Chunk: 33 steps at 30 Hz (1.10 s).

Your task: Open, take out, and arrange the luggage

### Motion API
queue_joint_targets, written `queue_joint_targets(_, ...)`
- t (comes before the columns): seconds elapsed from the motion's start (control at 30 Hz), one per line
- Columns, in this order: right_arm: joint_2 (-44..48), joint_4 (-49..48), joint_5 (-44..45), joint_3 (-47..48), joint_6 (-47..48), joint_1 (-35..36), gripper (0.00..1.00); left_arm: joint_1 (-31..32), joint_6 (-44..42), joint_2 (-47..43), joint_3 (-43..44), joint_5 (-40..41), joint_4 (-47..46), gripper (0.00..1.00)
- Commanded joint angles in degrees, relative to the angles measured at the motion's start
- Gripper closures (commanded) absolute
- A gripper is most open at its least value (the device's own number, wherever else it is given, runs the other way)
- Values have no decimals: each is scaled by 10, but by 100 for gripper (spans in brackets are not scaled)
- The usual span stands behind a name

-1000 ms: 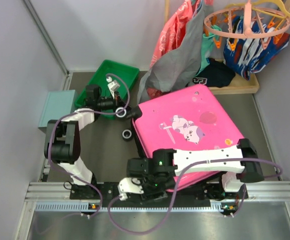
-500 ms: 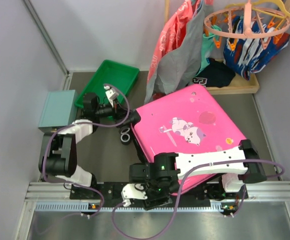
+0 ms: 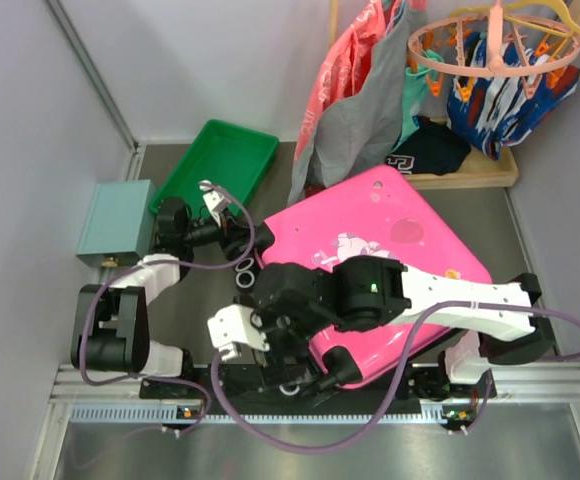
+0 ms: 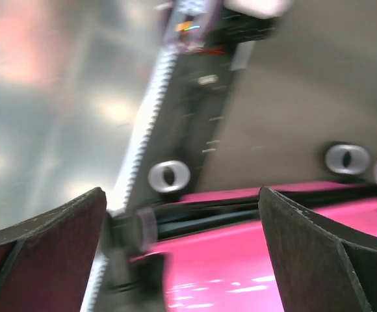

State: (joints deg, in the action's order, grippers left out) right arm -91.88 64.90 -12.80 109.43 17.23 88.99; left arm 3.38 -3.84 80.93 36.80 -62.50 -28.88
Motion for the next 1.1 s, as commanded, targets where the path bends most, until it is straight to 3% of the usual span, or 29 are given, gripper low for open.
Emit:
queue_joint_targets(0.0, 31, -107, 85, -41, 88, -71, 1, -7, 4, -69, 0, -95, -35, 100)
queue_joint_targets(0.07, 39, -129, 63, -47, 96, -135, 1, -8, -2, -95, -6, -106, -11, 100)
queue_joint_targets(0.2, 19, -178, 54, -76, 150, -189, 1, -11, -136, -133, 22, -126, 221, 100)
queue_joint_targets(0.3, -23, -199, 35, -82, 209, -199, 1, -25, -223, -148, 34, -139, 335, 100)
queue_joint_targets(0.53, -126, -154, -32, -12, 340, -202, 2, -86, -231, -90, 76, -178, 362, 100)
queue_joint_targets(1.07, -296, -76, 2, 149, 379, -204, 1, -94, -171, -10, 120, -151, 294, 100)
